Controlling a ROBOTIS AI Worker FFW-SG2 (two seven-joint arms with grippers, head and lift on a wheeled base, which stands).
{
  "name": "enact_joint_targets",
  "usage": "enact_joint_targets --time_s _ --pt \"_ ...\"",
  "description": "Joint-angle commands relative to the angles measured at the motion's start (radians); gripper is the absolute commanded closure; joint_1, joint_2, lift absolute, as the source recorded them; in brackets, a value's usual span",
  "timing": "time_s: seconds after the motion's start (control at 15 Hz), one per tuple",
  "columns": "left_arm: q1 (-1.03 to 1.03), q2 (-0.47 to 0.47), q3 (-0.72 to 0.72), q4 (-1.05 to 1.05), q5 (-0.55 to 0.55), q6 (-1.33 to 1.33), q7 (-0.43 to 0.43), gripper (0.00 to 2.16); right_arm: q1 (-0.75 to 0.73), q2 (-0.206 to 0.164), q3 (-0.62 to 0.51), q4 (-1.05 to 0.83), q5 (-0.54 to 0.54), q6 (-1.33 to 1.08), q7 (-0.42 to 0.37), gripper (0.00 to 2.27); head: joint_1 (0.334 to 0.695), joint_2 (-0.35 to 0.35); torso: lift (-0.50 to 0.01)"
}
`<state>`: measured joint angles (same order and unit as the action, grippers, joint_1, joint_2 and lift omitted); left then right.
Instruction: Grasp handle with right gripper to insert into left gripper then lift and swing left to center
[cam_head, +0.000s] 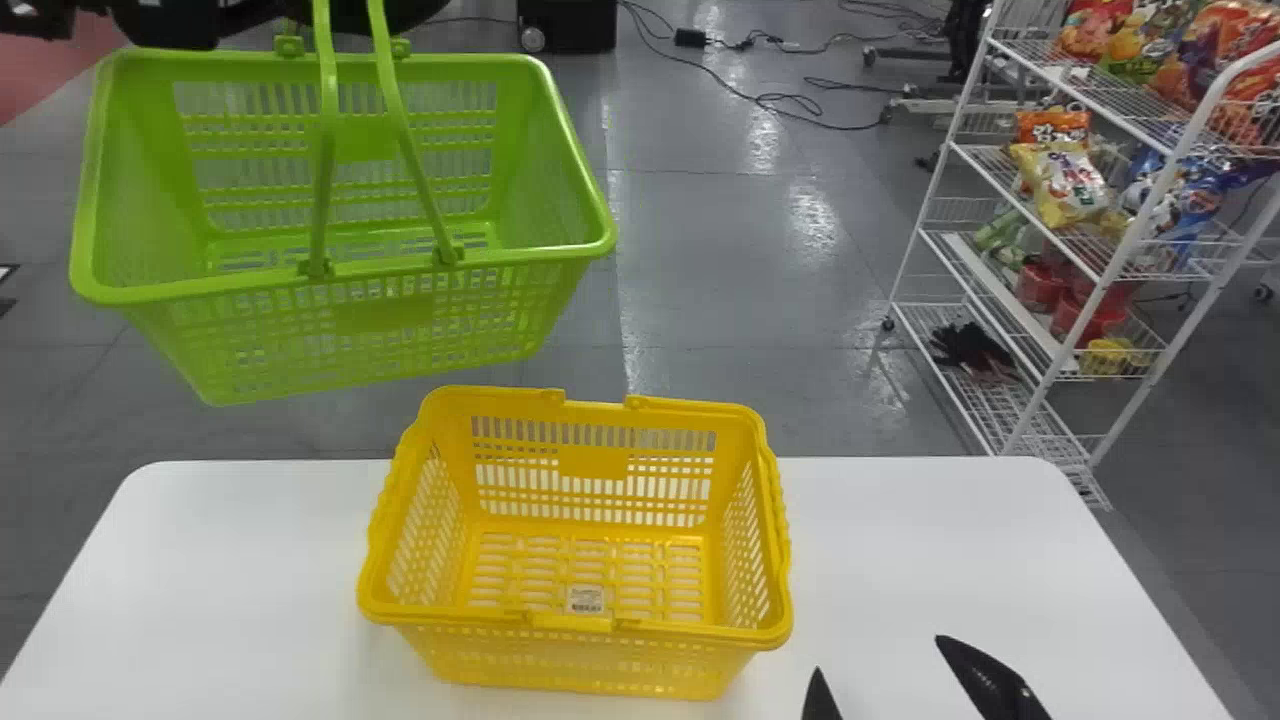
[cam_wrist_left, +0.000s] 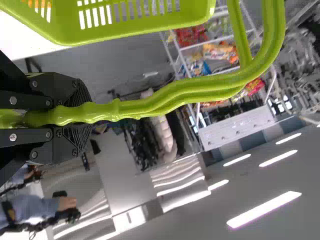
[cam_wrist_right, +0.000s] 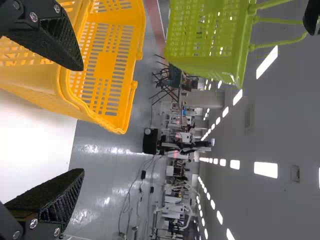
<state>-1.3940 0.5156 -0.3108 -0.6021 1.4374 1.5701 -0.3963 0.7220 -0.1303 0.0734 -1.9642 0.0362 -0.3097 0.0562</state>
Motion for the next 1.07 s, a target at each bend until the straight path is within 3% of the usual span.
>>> enact_joint_targets --time_s 0.0,0.27,0.67,1.0 --pt "0.0 0.109 -0.031 -0.01 0.006 0.001 -0.019 2.13 -0.006 0.0 -0.001 0.01 -0.006 -0.001 0.004 0.08 0.609 -0.001 -0.093" --pt "0.067 0.242 -0.04 -0.065 0.006 0.001 -0.045 2.13 -0.01 -0.002 -0.001 0.016 -0.006 0.002 0.007 0.08 0.617 0.1 -0.093" --pt "0.181 0.408 -0.014 -0.113 0.009 0.001 -0.111 2.13 -0.029 -0.008 0.0 0.036 -0.012 0.011 0.011 0.08 0.656 0.193 -0.093" --pt "0.394 0.566 0.101 -0.234 0.032 0.001 -0.144 2.13 -0.049 -0.009 0.0 0.067 -0.022 0.008 0.019 0.08 0.689 0.297 -0.093"
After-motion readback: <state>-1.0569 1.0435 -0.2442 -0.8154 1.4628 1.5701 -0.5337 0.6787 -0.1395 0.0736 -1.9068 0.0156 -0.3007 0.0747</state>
